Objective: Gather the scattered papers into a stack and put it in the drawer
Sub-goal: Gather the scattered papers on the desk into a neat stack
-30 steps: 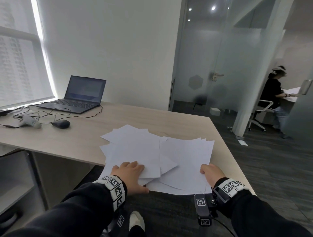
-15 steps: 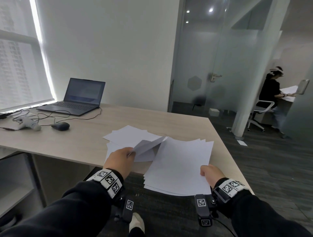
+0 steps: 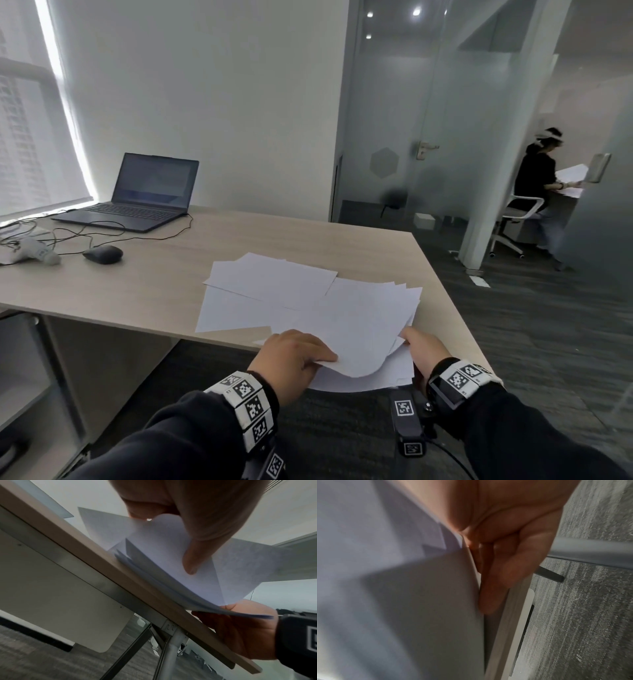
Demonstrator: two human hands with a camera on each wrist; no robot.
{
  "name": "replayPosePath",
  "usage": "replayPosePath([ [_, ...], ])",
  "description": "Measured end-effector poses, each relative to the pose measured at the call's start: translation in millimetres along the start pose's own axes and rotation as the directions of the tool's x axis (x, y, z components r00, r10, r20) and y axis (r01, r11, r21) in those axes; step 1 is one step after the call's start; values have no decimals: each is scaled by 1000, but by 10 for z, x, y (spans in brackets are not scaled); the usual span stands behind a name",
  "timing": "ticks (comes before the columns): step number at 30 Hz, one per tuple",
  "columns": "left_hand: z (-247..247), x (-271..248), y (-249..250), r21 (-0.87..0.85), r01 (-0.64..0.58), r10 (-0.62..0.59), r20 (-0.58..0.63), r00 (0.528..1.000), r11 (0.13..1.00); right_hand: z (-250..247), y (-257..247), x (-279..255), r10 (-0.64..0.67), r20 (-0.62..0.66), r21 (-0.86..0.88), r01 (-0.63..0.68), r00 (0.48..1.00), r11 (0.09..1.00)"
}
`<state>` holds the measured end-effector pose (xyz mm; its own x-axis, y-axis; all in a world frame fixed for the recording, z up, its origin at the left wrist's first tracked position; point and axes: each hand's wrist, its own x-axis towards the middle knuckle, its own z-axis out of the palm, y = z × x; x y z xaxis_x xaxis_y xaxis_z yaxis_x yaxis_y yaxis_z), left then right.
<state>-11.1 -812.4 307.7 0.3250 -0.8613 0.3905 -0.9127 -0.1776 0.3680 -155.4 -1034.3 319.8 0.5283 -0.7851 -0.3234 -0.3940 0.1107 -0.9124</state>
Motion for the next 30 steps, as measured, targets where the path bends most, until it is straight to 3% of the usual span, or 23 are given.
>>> replayPosePath([
  [11, -72, -108, -53, -81, 257, -247, 117, 962, 963, 4, 99, 142, 6, 4, 26, -6, 1000, 1000],
  [17, -199, -35, 37, -176, 416, -436, -88, 896, 892, 18, 83, 163, -35, -5, -74, 34, 999, 997],
  [19, -246, -12, 61, -110, 397, -411, -159, 898, 911, 16, 82, 161, -55, -15, -75, 54, 998, 996],
  [22, -216, -8, 125, 83, 285, -271, -150, 951, 955, 11, 87, 153, -43, -23, -55, 41, 999, 998],
  [24, -114, -11, 187, 190, 182, -172, -65, 983, 965, 14, 92, 152, -39, -22, -48, 38, 999, 998],
  [27, 67, -26, 242, 307, 73, -103, 84, 991, 949, 26, 97, 157, -38, -12, -23, 38, 999, 999],
  [30, 170, -46, 279, 377, 92, -178, 199, 964, 922, 20, 80, 133, -38, 3, -31, 38, 999, 999],
])
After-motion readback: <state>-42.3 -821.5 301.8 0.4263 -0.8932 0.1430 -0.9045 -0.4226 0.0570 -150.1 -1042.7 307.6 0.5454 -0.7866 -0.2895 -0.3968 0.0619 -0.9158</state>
